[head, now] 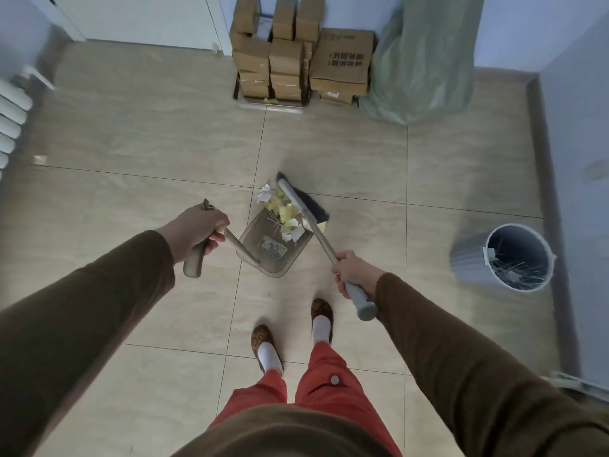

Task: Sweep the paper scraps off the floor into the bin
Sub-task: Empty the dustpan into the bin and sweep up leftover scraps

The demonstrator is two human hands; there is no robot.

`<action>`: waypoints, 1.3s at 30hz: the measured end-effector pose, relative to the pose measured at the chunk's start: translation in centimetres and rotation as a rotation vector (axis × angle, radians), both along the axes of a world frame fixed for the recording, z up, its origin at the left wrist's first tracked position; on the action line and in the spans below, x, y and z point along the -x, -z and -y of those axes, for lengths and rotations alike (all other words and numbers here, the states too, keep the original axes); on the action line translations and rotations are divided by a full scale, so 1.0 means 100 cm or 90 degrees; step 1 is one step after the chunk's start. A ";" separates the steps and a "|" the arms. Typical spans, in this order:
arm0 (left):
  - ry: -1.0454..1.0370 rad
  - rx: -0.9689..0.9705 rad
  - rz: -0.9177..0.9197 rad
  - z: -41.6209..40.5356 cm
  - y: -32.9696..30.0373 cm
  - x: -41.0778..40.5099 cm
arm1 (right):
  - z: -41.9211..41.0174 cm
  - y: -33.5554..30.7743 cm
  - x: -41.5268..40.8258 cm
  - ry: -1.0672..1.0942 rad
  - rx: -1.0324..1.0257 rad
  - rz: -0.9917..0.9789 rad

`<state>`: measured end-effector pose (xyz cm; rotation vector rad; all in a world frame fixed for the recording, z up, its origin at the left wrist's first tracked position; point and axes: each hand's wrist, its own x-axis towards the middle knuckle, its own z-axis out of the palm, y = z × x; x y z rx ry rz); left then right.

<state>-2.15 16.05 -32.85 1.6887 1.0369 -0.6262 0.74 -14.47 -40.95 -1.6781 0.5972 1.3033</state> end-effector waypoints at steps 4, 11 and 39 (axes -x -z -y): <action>-0.009 -0.005 0.005 0.005 -0.001 0.005 | 0.024 -0.038 0.023 0.200 -0.118 -0.098; -0.061 -0.020 0.009 0.010 -0.004 0.017 | 0.050 -0.087 0.057 0.259 -0.186 -0.057; -0.088 -0.024 -0.017 -0.041 -0.016 0.006 | 0.076 -0.050 -0.042 -0.493 0.052 0.082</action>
